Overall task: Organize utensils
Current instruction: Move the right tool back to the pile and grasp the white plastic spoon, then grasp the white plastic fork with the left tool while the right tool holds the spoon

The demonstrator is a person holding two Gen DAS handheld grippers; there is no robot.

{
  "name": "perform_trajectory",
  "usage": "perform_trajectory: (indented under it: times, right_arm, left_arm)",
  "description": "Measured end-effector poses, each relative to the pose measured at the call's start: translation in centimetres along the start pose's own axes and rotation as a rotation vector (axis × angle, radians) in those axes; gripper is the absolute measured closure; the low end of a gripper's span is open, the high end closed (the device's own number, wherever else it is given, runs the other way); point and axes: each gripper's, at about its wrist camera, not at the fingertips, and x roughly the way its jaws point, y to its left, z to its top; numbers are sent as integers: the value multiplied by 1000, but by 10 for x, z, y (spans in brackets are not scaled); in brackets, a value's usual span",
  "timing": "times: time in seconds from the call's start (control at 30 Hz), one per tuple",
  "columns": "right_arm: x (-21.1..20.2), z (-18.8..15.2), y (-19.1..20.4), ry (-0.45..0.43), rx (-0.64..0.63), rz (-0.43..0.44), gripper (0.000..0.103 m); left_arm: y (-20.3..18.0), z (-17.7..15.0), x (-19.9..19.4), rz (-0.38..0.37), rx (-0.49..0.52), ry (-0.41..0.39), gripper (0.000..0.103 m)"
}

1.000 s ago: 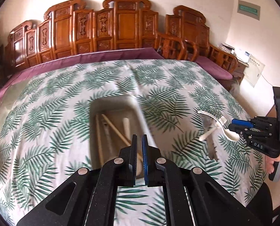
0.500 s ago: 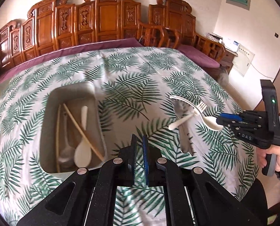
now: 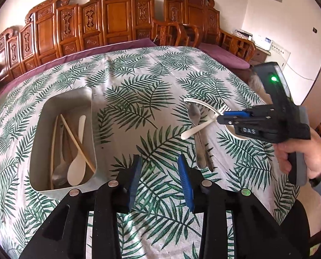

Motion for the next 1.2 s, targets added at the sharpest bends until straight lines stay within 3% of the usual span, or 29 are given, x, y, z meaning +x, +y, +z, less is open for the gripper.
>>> perform_trajectory:
  times: [0.2,0.37,0.47,0.7,1.2]
  right_arm:
    - [15,-3,-1,38,-11,-52,80]
    - [16,-4,-4,27,4,-48,81]
    - [15,-4,-4,28,-3,-68,88]
    - [-8,-18,-14,0,25,-32,97]
    - [-42,-35,-55,-58,131,28,99]
  left_arm:
    - [-6,-2,4,-8,6,8,70]
    - [-9,-3,7,-11,11,16,70]
    - [-10,-3,9,-8,15,21,70]
    - [-19,0,18,-7,33,34,70]
    - [-63,30,65,-27,142,72,70]
